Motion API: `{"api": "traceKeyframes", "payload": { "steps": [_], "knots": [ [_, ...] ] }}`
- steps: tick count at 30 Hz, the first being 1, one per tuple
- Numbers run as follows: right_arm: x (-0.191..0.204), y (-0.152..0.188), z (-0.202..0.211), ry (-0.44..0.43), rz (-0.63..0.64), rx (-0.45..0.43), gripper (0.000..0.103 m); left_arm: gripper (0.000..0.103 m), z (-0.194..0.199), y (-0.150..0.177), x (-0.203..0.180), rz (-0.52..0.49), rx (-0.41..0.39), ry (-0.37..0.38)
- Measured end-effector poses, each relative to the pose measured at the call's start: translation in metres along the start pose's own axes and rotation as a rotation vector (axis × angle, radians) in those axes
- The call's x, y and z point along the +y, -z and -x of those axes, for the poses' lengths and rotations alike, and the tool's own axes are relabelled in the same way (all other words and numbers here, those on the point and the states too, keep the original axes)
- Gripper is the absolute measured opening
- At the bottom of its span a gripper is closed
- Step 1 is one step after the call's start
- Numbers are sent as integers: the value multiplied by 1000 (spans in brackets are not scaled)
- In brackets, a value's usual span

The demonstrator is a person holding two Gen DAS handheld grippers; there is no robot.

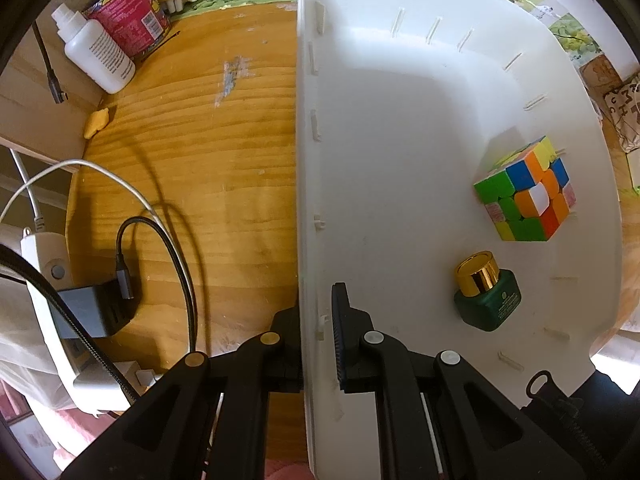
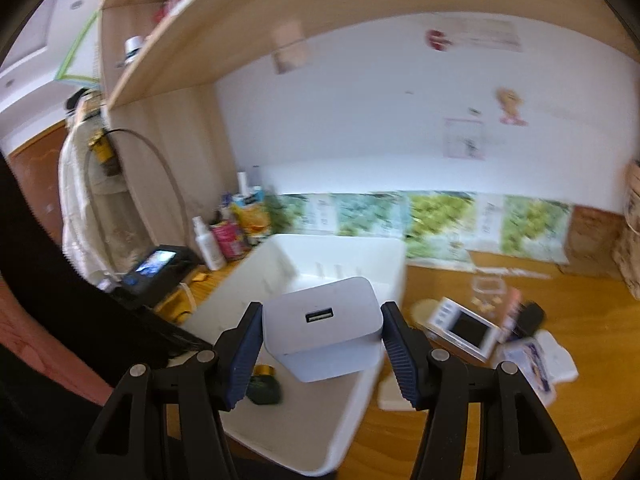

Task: Organize rigid objects
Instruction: 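Carry the white charger into the tray beside the jar and release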

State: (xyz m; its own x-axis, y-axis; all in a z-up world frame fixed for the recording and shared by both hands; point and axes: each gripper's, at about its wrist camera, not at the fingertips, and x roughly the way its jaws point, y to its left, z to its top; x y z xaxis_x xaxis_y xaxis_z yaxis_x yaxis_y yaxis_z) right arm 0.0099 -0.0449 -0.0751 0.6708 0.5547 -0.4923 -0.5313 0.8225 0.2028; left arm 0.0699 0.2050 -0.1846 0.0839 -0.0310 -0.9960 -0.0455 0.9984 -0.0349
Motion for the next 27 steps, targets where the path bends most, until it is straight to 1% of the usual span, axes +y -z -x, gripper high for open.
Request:
{"api": "traceKeyframes", "payload": {
  "steps": [5,6,10,17,23,25,27],
  "knots": [
    [20,-2,-14,-72,52,25,59,10,3,4,-2,-16,-6,1],
    [24,0,-18,-92,59,39,59,10,4,4,-2,-18,-8,3],
    [35,4,-31,-125,83,93,59,10,7,4,0,-24,-9,13],
    [46,18,-60,-109,107,241,59,10,9,3,-1,-31,-14,14],
    [49,24,-70,-96,118,300,57,10,10,3,-1,-30,-12,14],
    [49,24,-70,-103,117,292,51,10,10,3,-1,-30,-12,14],
    [50,20,-69,-94,130,279,51,10,9,3,-1,-30,-10,13]
  ]
}}
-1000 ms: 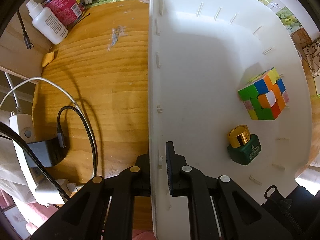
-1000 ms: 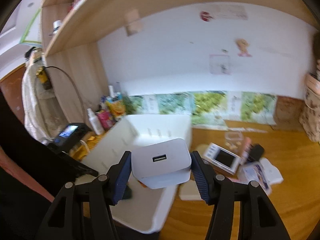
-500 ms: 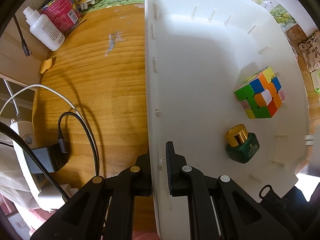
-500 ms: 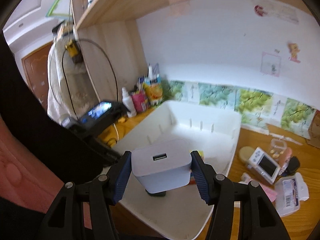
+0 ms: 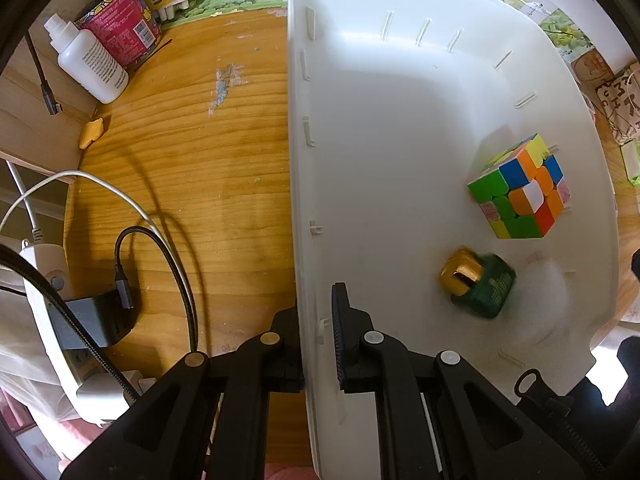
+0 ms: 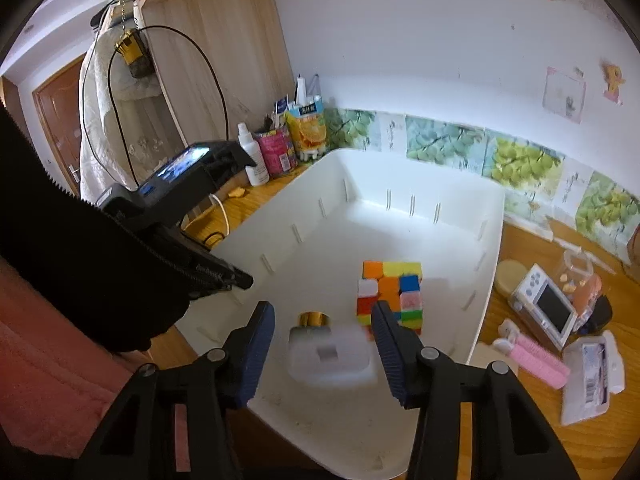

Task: Organize rigid objects
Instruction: 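Carry the white charger into the tray beside the jar and release, then move the right tool back toward the remaining items on the desk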

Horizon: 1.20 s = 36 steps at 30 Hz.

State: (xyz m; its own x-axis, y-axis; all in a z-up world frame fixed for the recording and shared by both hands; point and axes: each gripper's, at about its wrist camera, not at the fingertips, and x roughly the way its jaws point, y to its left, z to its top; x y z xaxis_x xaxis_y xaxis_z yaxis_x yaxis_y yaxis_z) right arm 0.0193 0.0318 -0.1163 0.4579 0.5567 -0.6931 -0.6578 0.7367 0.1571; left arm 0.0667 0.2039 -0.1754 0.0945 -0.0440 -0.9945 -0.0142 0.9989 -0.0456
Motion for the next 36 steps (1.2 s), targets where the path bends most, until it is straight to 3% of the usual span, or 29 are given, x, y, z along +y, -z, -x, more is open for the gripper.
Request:
{"api": "traceKeyframes", "payload": {
  "steps": [5,11,17,21,23,30,36],
  "knots": [
    [-5,-3,1,21,-12,-20,51,10,-1,0,0,4,1,1],
    [-24,-3,13,117,-64,-99,52,10,-2,0,0,5,2,-3],
    [-48,-2,26,220,-125,-169,65,10,-2,1,0,8,2,-4],
    [-64,1,37,298,-157,-207,79,10,-2,1,1,9,1,-3],
    [-74,2,40,338,-181,-221,81,10,-2,1,0,10,0,-2],
    [-114,10,49,458,-324,-235,83,10,-2,1,1,9,1,-6],
    [-145,21,40,583,-409,-156,86,10,-3,0,0,9,3,-13]
  ]
}}
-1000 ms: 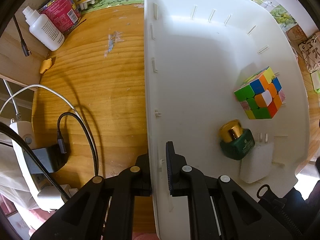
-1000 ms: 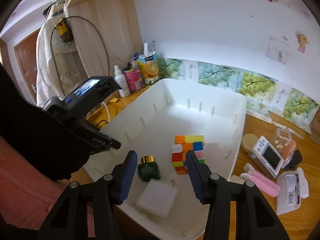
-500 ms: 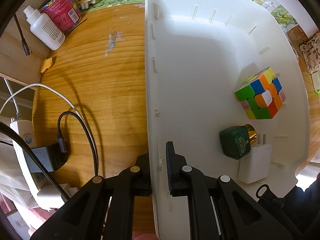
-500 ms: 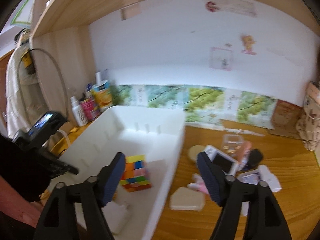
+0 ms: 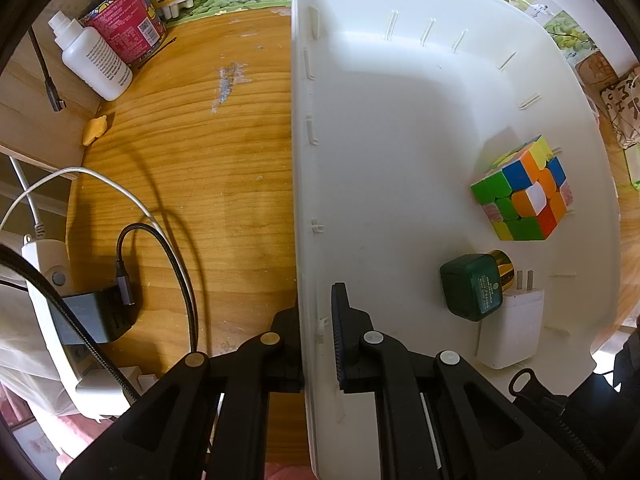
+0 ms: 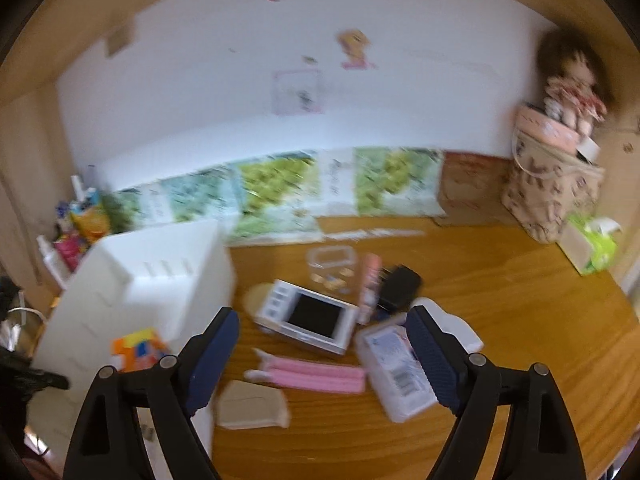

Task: Organize rigid objects
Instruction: 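Move the right tool back toward the remaining items on the desk, then grasp the clear toothbrush box with the right tool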

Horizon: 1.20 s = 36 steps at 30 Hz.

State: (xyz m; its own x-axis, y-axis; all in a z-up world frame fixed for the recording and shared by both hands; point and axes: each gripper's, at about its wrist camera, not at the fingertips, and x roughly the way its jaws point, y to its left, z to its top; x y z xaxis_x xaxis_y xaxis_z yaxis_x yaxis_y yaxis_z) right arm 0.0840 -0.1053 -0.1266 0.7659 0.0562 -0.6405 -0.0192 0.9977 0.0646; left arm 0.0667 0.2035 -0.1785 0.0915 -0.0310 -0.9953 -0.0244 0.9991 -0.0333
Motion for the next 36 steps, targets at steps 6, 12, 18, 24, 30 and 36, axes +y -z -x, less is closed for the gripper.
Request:
{"api": "traceKeyframes", "payload": {
  "steps": [6,12,18,24,30,36],
  "knots": [
    [-20,11,-24,89,-41,63,86,10,0,0,0,-1,0,0],
    [-42,26,-51,147,-106,147,86,10,0,0,0,-1,1,-1],
    [-54,36,-67,163,-141,199,86,10,1,-1,1,1,1,-3],
    [-60,40,-80,158,-145,230,86,10,1,-1,1,0,1,-4],
    [-66,38,-89,135,-192,226,87,10,0,-1,1,1,4,-5],
    [-70,37,-96,134,-221,233,89,10,0,0,2,2,5,-6]
  ]
}}
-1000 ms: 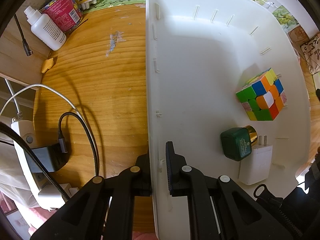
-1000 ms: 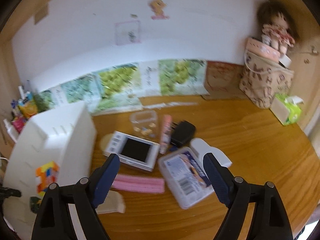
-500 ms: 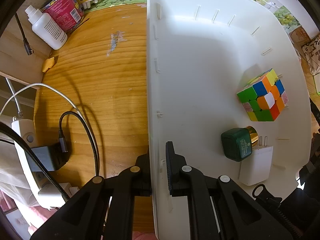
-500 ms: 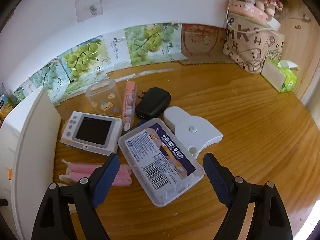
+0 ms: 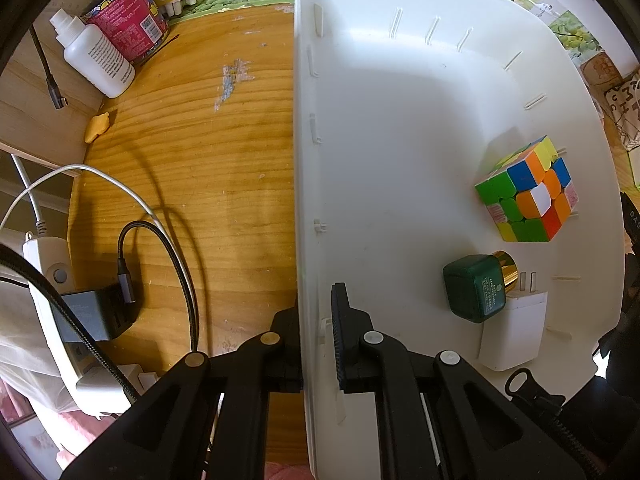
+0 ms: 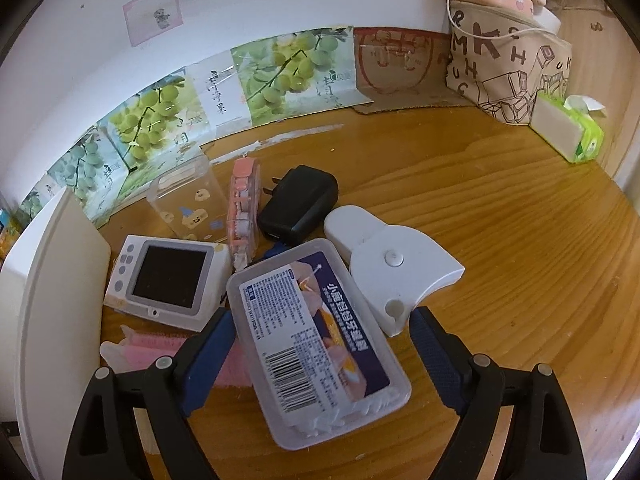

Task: Organize rigid objects
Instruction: 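Grasp the clear toothbrush box with the right tool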

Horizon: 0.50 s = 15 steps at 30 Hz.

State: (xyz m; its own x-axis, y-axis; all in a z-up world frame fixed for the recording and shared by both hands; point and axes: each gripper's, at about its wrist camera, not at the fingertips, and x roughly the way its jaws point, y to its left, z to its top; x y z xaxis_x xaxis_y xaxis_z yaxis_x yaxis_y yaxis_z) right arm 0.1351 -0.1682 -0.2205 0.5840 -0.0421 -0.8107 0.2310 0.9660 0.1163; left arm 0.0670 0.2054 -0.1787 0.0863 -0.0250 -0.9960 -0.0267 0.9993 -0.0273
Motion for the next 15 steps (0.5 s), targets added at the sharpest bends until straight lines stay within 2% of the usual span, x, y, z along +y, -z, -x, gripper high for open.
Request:
{"api": "traceKeyframes", "payload": {
  "steps": [8,10,15],
  "knots": [
    [-1,-1,-3,-6,-3,23,86,10,-3,0,-1,-2,5,1],
    [-1,0,-2,-26,4,22,76,10,-4,0,-1,0,5,3],
    [0,5,2,-44,11,29,67,10,-3,0,0,-2,5,3]
  ]
}}
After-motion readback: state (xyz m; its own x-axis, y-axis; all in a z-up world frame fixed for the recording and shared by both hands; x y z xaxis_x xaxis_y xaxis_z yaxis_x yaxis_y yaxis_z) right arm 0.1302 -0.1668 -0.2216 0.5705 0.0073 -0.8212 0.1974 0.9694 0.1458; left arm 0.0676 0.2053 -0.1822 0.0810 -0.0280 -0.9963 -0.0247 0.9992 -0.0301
